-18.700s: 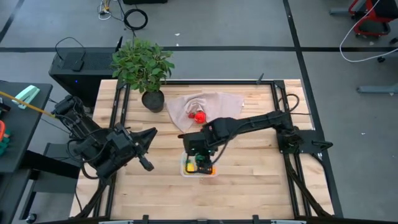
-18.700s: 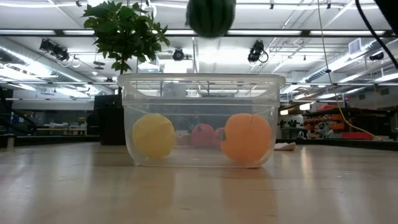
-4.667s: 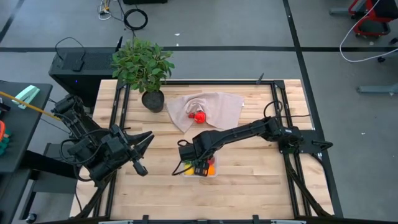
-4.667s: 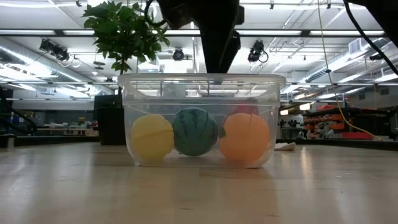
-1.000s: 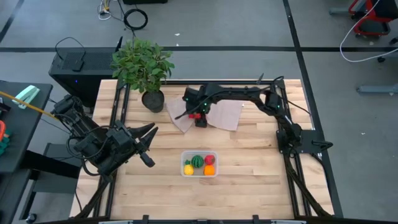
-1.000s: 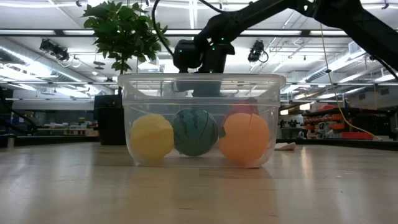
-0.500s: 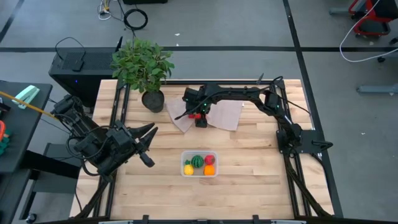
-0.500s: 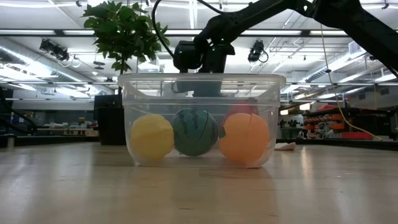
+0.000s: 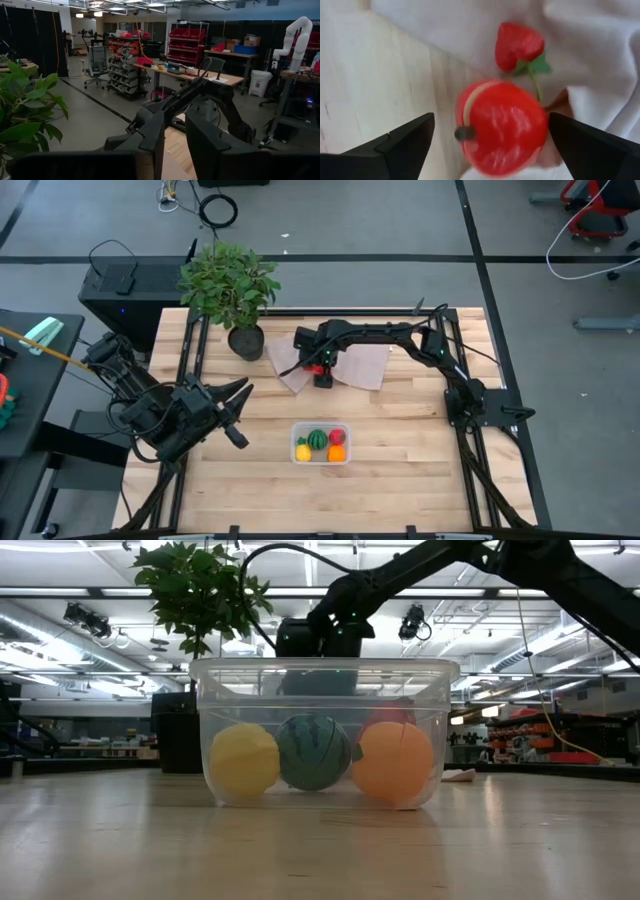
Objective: Pick and placing Produce into tupperware
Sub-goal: Put the apple into the transparent bin
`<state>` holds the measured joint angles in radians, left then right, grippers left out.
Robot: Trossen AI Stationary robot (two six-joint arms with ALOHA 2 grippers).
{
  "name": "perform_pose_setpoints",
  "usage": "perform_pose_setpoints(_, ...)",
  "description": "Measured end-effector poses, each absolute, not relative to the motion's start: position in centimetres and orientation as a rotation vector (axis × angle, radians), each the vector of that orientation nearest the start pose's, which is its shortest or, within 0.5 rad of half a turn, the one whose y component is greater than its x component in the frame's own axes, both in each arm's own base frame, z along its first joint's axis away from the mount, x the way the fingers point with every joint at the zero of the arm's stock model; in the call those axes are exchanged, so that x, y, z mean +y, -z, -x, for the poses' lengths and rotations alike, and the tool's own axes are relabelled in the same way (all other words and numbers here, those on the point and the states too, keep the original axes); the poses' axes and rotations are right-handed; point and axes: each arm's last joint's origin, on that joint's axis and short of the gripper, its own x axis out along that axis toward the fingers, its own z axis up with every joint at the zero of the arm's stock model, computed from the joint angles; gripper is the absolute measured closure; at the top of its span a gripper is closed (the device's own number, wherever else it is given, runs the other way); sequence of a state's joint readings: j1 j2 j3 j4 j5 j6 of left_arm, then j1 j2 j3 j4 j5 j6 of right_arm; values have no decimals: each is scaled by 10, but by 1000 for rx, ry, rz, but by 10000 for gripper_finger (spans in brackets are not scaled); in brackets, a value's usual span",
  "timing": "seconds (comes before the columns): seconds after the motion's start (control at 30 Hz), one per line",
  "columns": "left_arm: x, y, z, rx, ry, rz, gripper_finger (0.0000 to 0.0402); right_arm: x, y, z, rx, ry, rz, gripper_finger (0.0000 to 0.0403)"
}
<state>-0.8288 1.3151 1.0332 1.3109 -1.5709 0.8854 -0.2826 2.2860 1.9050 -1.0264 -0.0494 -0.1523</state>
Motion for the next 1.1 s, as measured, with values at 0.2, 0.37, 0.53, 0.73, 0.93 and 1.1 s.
perform_pose_setpoints(0.2, -158, -406, -184, -54, -741, 139, 315, -129, -172, -441, 1381, 106, -138, 12)
perform_pose_setpoints(0.37, -158, -406, -184, -53, -741, 138, 311, -129, -172, -442, 1380, 97, -134, 33)
perform_pose_setpoints(0.53, -157, -406, -184, -54, -741, 139, 314, -129, -172, -442, 1380, 96, -134, 65)
perform_pose_setpoints(0.73, -157, -406, -184, -54, -741, 138, 316, -128, -173, -442, 1378, 93, -131, 111)
perform_pose_setpoints(0.93, -157, -406, -184, -53, -741, 138, 310, -124, -173, -443, 1379, 89, -123, 127)
perform_pose_setpoints(1.1, -157, -406, -184, -53, -741, 138, 316, -117, -173, -443, 1396, 79, -114, 120)
